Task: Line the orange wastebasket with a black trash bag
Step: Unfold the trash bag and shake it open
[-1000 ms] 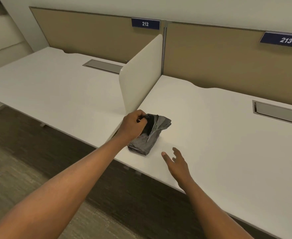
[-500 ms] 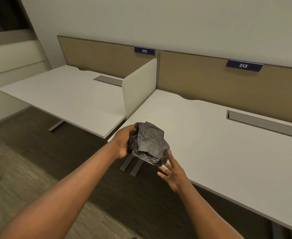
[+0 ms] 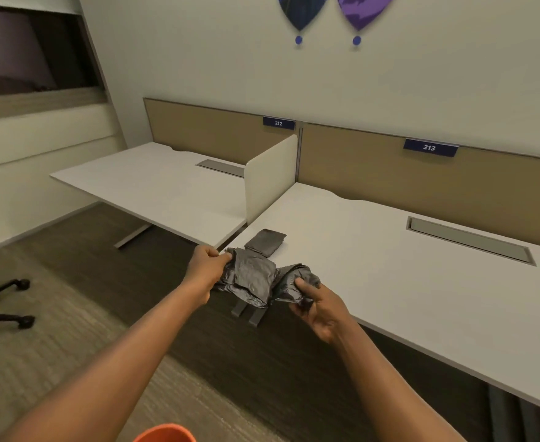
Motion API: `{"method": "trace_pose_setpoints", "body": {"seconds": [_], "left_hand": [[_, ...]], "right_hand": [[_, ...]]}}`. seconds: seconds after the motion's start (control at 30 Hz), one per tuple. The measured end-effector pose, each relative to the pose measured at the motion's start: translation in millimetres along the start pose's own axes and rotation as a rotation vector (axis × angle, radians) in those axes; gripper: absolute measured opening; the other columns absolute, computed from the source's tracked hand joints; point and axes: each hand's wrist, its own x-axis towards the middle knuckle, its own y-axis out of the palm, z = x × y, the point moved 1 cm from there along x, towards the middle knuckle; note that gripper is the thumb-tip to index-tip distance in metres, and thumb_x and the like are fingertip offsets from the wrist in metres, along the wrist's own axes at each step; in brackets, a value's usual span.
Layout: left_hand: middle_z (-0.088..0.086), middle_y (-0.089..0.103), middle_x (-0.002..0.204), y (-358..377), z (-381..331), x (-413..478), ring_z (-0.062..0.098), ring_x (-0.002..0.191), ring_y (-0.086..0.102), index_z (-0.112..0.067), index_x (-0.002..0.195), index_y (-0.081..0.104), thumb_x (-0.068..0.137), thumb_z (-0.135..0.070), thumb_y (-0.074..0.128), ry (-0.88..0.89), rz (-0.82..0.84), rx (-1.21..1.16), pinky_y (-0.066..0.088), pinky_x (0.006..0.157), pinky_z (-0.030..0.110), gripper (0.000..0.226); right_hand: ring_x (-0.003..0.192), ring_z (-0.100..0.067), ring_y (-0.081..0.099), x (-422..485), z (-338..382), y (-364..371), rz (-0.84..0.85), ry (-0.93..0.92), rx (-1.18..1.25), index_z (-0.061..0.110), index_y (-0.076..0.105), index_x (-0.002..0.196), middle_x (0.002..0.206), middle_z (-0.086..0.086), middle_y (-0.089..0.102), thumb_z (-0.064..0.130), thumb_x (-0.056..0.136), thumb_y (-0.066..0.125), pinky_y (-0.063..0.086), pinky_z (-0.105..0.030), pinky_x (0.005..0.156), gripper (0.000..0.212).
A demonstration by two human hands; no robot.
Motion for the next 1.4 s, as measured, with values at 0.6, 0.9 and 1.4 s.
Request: {"method": "trace_pose_setpoints", "body": {"seconds": [0.6,0.9,1.4], "left_hand": [[0.012,0.079,0.104,-166.5,91.0,-117.1,0.028,0.098,0.075,-0.008,0.124,0.065,0.086,-0.045,0.072,-0.210,0.438,-0.176,0.059,0.085,0.039,0.054],[0.012,0.070,0.103,-277.4,156.8,-118.3,0.029,0.090,0.066,-0.005,0.118,0.063,0.100,-0.024,0.058,-0.274,-0.006,-0.261,0.054,0.077,0.038,0.027],[0.027,0.066,0.125,-305.0,276.1,-115.5,0.037,0.097,0.064,-0.002,0.131,0.057,0.101,-0.022,0.057,-0.524,-0.084,-0.454,0.049,0.062,0.040,0.036]], "right_hand": [[0.096,-0.019,0.076,-122.0,-104.0,185.3,0.130,-0.117,-0.386,0.015,0.069,0.115,0.105,-0.004,0.079,0.028,0.087,0.074,0.057,-0.041,0.095,0.031],[0.088,-0.022,0.077,-157.6,-101.2,231.5,0.083,-0.199,-0.480,0.011,0.068,0.115,0.097,-0.009,0.079,0.024,0.088,0.072,0.060,-0.033,0.079,0.030],[0.105,-0.035,0.067,-170.9,-36.3,261.4,0.091,-0.289,-0.656,0.000,0.062,0.126,0.115,-0.024,0.069,0.012,0.093,0.067,0.058,-0.040,0.086,0.035]]}}
